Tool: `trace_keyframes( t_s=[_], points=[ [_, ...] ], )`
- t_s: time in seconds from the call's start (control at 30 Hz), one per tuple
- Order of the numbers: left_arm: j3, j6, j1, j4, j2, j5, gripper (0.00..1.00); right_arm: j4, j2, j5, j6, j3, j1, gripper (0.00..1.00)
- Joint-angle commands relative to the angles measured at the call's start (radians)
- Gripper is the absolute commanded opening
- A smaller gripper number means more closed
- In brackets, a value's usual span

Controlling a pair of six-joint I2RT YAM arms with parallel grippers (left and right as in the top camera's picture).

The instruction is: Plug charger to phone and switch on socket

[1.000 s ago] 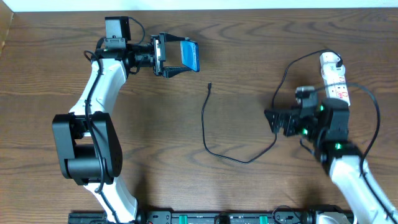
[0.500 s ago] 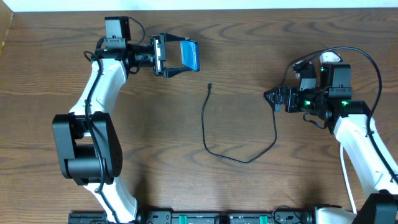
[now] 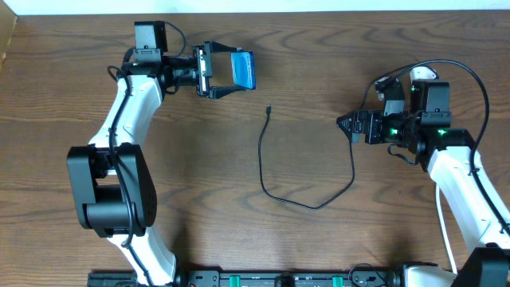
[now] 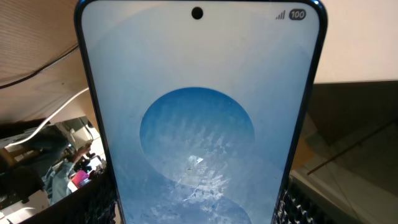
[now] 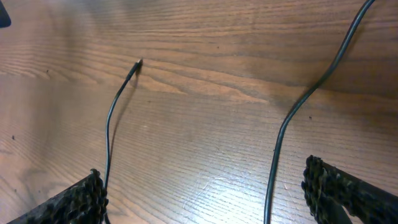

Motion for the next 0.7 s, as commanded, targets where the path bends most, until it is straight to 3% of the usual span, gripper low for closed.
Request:
trace_keyframes(
  t_s=[0.0,0.37,0.67],
  points=[
    [0.005,-0.014,0.002,0.006,-0.038,0.049,0.65,-0.001,0.003,-0.013,0.006,0.016,0.005,0.99],
    [0.005,-0.013,-0.004,0.006,-0.038,0.048,0.65,-0.001,0.003,-0.013,0.006,0.016,0.005,0.99],
    [0.005,-0.013,-0.087,0.006,-0.038,-0.032,0.65,0.001,0.003,-0.013,0.026,0.016,0.006,0.99]
  ],
)
